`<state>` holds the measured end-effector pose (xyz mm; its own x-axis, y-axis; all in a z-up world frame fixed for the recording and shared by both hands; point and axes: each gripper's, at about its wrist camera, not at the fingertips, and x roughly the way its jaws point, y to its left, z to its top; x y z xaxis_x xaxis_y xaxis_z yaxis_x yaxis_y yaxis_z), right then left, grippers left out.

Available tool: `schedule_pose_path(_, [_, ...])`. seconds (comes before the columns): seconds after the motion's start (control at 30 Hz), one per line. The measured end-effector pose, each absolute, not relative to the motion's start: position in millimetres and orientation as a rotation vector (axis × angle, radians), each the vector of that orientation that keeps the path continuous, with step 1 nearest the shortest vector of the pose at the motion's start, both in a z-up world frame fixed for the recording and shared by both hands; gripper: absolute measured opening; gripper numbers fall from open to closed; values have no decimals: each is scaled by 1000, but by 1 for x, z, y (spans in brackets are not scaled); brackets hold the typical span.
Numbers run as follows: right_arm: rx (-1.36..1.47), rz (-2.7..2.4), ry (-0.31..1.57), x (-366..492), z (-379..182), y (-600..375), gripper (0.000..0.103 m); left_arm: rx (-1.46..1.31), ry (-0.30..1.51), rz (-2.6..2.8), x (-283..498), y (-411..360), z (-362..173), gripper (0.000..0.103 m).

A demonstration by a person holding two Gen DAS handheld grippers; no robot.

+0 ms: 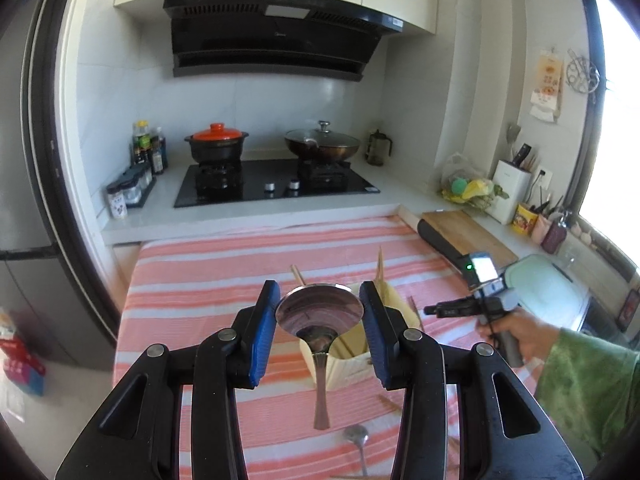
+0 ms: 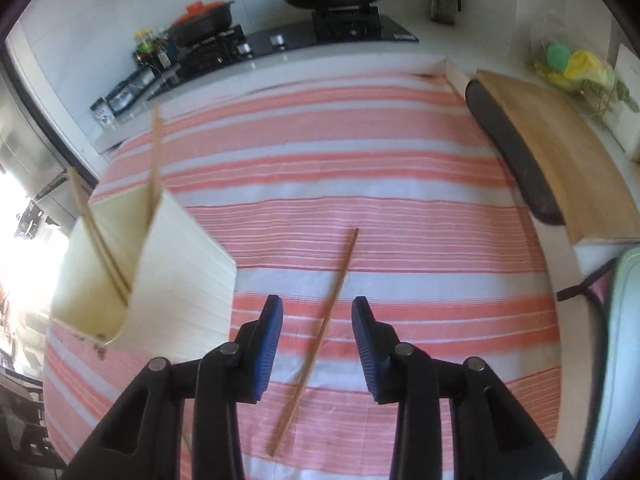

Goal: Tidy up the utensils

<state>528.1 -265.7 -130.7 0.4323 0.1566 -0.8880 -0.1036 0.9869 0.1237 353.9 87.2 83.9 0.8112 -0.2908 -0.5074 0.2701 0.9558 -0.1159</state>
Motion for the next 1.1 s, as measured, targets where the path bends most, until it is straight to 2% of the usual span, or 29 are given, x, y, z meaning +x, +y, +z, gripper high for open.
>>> schedule_pose_path(0.1, [6,86,1162,547,-166,-252,36,-33,573,-291,352,90,76,41])
schedule_pose_path(0.2, [4,40,1203,552,-189,-251,9,-33,598,-281,353,94,66,41])
schedule_pose_path(0.27, [31,39,1166,545,-187,-254,6,-40,610,-280,352,98,61,41])
schedule_pose_path(0.37, [118,84,1087,524,-166,-265,6,-47,611,-285,349,101,57,41])
schedule_pose_path(0.47, [174,162,970,488,-122,-273,6,-54,610,-297,347,102,55,41])
schedule_pose_path(0.7, [167,297,802,407,-31,-275,6,-56,589,-331,336,95,58,41])
schedule_pose_path(0.87, [162,337,790,399,8,-269,6,-54,578,-331,328,93,63,41])
schedule_pose_path(1.1, [178,375,814,390,17,-268,6,-45,566,-320,318,97,68,41])
